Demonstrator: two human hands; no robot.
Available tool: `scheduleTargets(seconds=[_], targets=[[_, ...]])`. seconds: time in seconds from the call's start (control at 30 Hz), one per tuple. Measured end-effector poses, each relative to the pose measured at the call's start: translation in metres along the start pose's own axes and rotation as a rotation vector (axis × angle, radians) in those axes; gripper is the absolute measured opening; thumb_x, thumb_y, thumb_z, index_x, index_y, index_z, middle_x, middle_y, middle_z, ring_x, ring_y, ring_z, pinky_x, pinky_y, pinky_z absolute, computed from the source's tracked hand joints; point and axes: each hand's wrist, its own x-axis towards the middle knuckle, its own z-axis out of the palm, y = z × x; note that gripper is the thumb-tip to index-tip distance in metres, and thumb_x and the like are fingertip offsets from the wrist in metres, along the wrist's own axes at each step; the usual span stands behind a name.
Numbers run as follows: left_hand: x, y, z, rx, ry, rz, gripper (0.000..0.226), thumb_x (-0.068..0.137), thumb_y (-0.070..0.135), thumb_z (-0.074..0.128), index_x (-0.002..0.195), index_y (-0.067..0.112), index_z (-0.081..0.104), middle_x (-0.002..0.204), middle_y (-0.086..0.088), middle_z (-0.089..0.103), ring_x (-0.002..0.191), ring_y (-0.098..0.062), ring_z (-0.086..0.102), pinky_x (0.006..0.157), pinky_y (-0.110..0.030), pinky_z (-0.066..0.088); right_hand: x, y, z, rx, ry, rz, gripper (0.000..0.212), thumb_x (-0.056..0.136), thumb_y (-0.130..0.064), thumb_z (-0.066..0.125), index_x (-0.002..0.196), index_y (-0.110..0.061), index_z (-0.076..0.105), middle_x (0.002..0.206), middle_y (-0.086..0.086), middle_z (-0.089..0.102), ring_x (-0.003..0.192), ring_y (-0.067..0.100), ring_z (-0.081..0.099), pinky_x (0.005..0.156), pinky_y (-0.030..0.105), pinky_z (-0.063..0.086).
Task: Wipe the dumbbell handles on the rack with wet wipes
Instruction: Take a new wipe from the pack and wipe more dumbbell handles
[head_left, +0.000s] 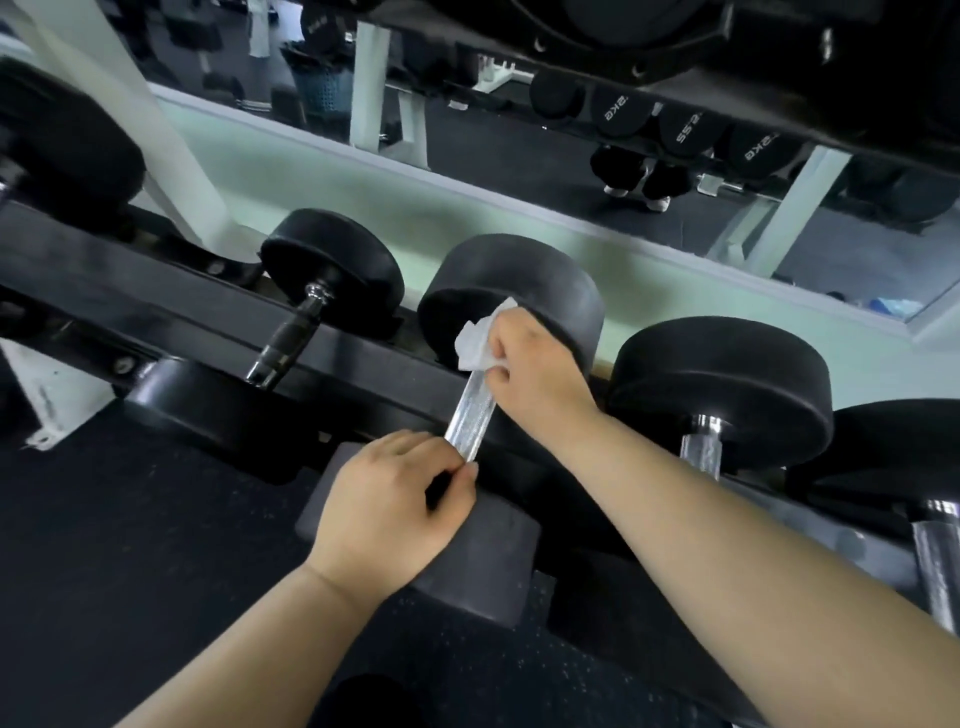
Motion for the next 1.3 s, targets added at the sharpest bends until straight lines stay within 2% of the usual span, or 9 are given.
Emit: scheduleTargets(seconds=[0.13,0.23,0.4,0.53,0.73,0.9,1.0,1.1,1.3], targets=[[0.0,-0.003,0.001,-0.008,0.003,-0.001,0.029,0.078,0.027,0.049,0.058,0.011,0.061,0.055,0.006,0.057,0.061,-0.01,0.048,0.057,-0.017,0.038,0.004,0.016,0.021,-0.33,-0.299,-0.104,0.011,0.09,-0.005,0.039,0.097,-0.013,0.042,0.116,0.011,0.05,0.102,0.026,0.046,0.066,0.032,0.028],[0.0,-0.006,0.002,0.0,0.003,0.012,0.029,0.077,0.028,0.049,0.055,0.011,0.059,0.052,0.005,0.057,0.05,-0.011,0.053,0.055,-0.023,0.04,-0.004,0.025,0.026,-0.329,-0.362,-0.229,0.032,0.091,-0.01,0.038,0.121,-0.016,0.046,0.124,0.005,0.05,0.104,0.021,0.047,0.072,0.033,0.04],[0.0,-0.006,0.004,0.001,0.011,0.022,0.03,0.076,0.026,0.05,0.052,0.01,0.058,0.051,0.003,0.059,0.048,-0.015,0.055,0.053,-0.025,0.039,-0.013,0.038,0.028,-0.256,-0.381,-0.55,0.032,0.075,-0.001,0.053,0.104,0.0,0.067,0.108,0.016,0.067,0.104,0.037,0.061,0.094,0.046,0.035],[0.0,-0.006,0.004,0.002,0.012,0.007,0.031,0.076,0.027,0.049,0.052,0.009,0.058,0.053,0.003,0.059,0.048,-0.016,0.055,0.052,-0.026,0.039,0.01,0.046,0.03,-0.218,-0.227,-0.271,0.038,0.082,0.006,0.046,0.116,-0.001,0.06,0.127,0.016,0.055,0.126,0.035,0.043,0.109,0.038,0.027],[0.002,-0.006,0.005,-0.003,0.05,0.014,0.03,0.076,0.025,0.05,0.053,0.008,0.058,0.051,0.002,0.058,0.059,-0.013,0.047,0.053,-0.02,0.039,-0.023,0.021,0.033,-0.165,-0.462,-0.552,0.028,0.078,0.006,0.055,0.104,0.004,0.064,0.114,0.017,0.063,0.114,0.029,0.054,0.104,0.032,0.036],[0.003,-0.007,0.004,-0.01,0.022,-0.002,0.031,0.076,0.026,0.049,0.052,0.007,0.057,0.052,0.001,0.057,0.048,-0.016,0.053,0.051,-0.025,0.038,0.014,0.038,0.028,-0.231,-0.215,-0.354,0.03,0.073,0.009,0.052,0.096,0.001,0.067,0.104,0.019,0.067,0.11,0.031,0.054,0.103,0.022,0.028],[0.003,-0.007,0.004,-0.01,0.021,-0.029,0.031,0.075,0.027,0.049,0.052,0.008,0.057,0.049,0.001,0.055,0.048,-0.014,0.05,0.052,-0.025,0.038,-0.006,0.029,0.038,-0.182,-0.365,-0.311,0.028,0.08,0.002,0.048,0.101,0.001,0.066,0.109,0.02,0.063,0.11,0.033,0.053,0.101,0.036,0.036],[0.003,-0.006,0.004,0.008,0.029,-0.025,0.03,0.074,0.026,0.049,0.052,0.008,0.059,0.048,0.001,0.055,0.048,-0.011,0.048,0.053,-0.023,0.039,-0.019,0.022,0.035,-0.058,-0.441,-0.39,0.025,0.078,0.005,0.049,0.094,0.002,0.068,0.099,0.018,0.067,0.105,0.034,0.057,0.095,0.025,0.031],[0.003,-0.006,0.005,0.023,0.028,-0.028,0.031,0.075,0.027,0.048,0.053,0.008,0.057,0.051,0.001,0.057,0.054,-0.012,0.048,0.053,-0.024,0.038,-0.028,0.043,0.014,0.24,0.23,0.055,0.019,0.077,0.01,0.049,0.08,0.001,0.067,0.084,0.007,0.057,0.084,0.016,0.05,0.076,-0.001,0.03]])
